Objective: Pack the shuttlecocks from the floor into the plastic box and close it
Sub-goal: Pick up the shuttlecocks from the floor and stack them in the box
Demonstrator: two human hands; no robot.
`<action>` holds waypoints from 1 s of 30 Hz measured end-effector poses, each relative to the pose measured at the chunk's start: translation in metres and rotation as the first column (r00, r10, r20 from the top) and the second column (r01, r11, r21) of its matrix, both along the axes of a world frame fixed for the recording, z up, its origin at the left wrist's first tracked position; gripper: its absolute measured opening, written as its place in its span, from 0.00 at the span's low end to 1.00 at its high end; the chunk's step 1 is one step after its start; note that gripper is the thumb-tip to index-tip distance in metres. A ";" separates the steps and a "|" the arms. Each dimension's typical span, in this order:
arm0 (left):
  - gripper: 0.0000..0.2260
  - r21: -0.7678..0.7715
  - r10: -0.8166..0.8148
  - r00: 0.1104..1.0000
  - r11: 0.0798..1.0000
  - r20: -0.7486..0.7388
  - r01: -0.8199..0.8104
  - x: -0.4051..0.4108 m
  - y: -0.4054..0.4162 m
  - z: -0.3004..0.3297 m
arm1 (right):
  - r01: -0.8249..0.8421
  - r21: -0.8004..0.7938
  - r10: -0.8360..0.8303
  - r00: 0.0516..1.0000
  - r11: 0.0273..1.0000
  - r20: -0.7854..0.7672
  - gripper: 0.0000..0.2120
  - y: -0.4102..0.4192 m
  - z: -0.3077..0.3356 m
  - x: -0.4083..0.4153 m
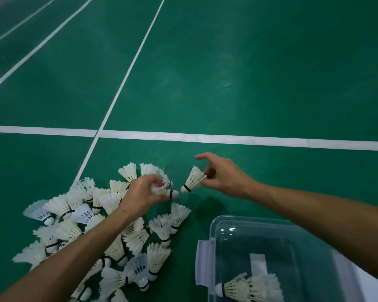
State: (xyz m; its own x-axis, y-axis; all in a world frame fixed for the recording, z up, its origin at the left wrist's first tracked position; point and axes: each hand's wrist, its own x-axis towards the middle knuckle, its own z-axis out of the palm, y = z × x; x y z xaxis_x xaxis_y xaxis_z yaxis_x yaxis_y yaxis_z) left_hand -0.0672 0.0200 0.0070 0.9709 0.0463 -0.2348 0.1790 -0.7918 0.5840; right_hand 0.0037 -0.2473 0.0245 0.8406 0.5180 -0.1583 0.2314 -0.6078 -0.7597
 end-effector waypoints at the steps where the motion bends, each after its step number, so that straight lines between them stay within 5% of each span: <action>1: 0.16 -0.038 0.014 0.999 0.999 0.032 -0.012 -0.004 -0.006 0.012 | 0.008 0.004 -0.008 1.000 1.000 0.010 0.32 -0.013 0.013 -0.005; 10: 0.16 -0.241 -0.158 0.960 0.947 0.231 0.214 -0.054 -0.077 0.100 | 0.194 0.134 -0.197 0.980 0.972 0.013 0.35 -0.128 0.100 -0.113; 20: 0.16 -0.268 -0.201 0.935 0.921 0.291 0.281 -0.101 -0.131 0.107 | 0.367 -0.035 -0.368 0.925 0.930 -0.096 0.37 -0.197 0.071 -0.216; 30: 0.15 -0.358 -0.230 0.946 0.884 0.229 0.301 -0.103 -0.147 0.085 | 0.292 -0.171 -0.314 0.942 0.941 -0.120 0.40 -0.170 0.020 -0.214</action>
State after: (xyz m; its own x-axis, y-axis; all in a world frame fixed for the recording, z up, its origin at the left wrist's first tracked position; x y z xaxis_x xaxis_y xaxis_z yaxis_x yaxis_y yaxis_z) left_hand -0.1701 -0.1266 0.0919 0.9606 -0.2777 -0.0073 -0.1389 -0.5028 0.8531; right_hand -0.2106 -0.4175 0.0446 0.9163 0.2037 -0.3447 -0.0860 -0.7406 -0.6664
